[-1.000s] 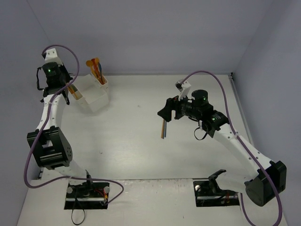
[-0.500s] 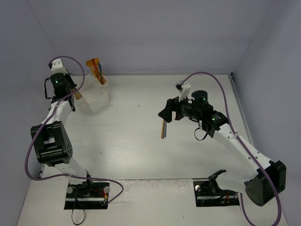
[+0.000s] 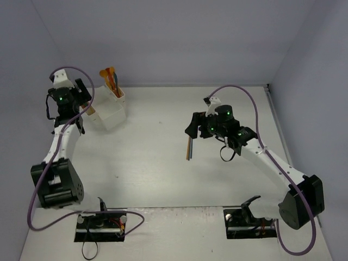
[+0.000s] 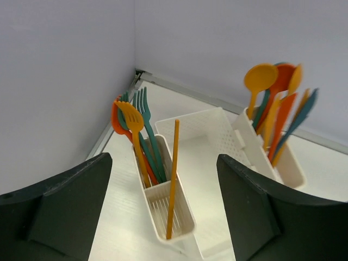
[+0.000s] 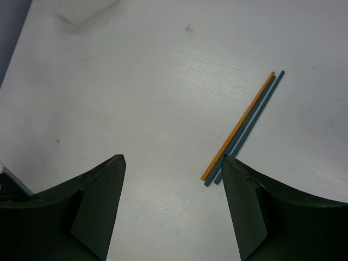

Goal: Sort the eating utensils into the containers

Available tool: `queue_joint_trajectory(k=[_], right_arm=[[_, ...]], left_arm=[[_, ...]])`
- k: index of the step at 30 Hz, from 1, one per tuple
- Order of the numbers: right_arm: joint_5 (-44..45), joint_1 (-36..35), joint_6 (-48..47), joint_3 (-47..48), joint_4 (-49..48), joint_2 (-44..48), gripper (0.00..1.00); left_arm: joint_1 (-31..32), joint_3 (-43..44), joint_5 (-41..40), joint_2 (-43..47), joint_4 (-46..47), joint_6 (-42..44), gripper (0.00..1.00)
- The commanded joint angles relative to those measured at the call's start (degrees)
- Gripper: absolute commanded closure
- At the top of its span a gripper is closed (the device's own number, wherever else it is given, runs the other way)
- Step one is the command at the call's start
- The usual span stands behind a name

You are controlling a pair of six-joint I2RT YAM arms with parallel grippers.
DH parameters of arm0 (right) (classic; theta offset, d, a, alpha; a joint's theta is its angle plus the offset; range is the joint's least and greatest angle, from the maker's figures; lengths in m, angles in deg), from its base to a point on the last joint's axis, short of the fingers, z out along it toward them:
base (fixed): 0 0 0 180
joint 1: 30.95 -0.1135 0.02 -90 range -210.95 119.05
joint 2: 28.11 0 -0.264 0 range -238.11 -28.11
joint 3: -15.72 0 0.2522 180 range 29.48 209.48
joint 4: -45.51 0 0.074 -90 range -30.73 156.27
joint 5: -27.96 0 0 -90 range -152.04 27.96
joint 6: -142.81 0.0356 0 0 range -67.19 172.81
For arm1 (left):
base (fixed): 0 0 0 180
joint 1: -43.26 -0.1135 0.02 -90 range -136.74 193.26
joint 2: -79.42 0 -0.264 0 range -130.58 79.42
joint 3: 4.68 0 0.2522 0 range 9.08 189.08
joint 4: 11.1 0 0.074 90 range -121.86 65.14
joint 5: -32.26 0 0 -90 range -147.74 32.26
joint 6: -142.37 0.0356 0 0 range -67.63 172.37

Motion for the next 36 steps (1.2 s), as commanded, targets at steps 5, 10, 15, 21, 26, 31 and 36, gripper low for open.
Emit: queue_joint_trajectory(k=[5,10,15,21,26,31,36], right_arm=[[11.24,-1.83,6.17,0.57,4.29,-7.69,0.34],[18.23,-6.63,8.5,2.26,7.06,-14.04,0.37],[23.78,-8.26,12.69,2.08,7.65,-18.63,0.48],[26.73,-8.58,15.37,1.58,7.58,-21.4,0.58],[27.38,-8.71,16.48,1.89,7.57,-24.05,0.64],[27.63,-8.84,17.43,1.93,7.48,-25.46,0.66],[28.1,-8.93,18.18,2.19,7.48,-26.95,0.67]], left_arm=[[8.01,8.87,-5.41,14.53,-28.13,-0.06,0.18],[13.98,9.77,-1.05,21.59,-39.46,-2.24,0.17],[17.65,8.03,1.94,29.69,-48.39,-3.39,0.17],[21.54,2.86,3.49,36.55,-52.56,-6.98,0.17],[23.26,0.19,5.36,37.73,-52.65,-9.03,0.17],[24.41,0.45,6.21,37.69,-52.65,-8.99,0.17],[25.3,0.46,6.67,37.64,-52.59,-9.42,0.17]])
